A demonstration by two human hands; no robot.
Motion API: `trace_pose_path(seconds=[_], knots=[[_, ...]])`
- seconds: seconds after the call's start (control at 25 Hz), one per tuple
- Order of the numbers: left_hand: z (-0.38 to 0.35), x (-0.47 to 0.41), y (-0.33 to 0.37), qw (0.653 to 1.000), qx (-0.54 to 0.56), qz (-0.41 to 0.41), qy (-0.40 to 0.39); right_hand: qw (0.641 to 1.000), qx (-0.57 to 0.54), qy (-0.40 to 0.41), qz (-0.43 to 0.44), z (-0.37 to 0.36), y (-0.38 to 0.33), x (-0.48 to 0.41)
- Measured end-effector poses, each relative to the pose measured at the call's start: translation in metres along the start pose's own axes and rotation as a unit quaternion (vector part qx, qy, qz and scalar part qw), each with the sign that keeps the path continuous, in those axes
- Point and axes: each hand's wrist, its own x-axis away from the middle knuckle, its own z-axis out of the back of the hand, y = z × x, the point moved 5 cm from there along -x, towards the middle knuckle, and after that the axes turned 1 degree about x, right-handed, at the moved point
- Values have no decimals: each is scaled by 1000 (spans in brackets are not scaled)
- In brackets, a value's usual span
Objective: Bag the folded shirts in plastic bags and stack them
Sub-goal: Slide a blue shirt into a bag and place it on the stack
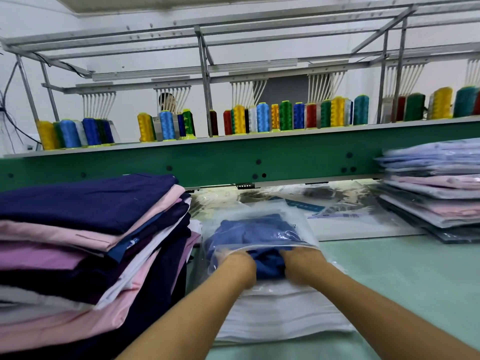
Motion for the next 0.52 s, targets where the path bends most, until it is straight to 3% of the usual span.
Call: trace_pose_path(seconds=[0.12,0.2,0.28,0.36,0.44,0.52], knots=[[4,5,5,983,167,-41,63,994,23,-29,104,-5,-12,2],[-5,8,6,988,146,-41,12,993,-3,-54,102,-7,-11,1],[-13,7,1,996,85,16,-32,995,-60,-47,66,-6,-6,-3],[-13,4,-2,992,99,36,-64,994,-91,-50,41,-6,-3,0],[-6,-7,1,969,242,-11,-40,992,-90,-74,39,-7,-1,0],[4,-15,3,938,344,-26,35,987,-125,-84,50,-1,-5,2]])
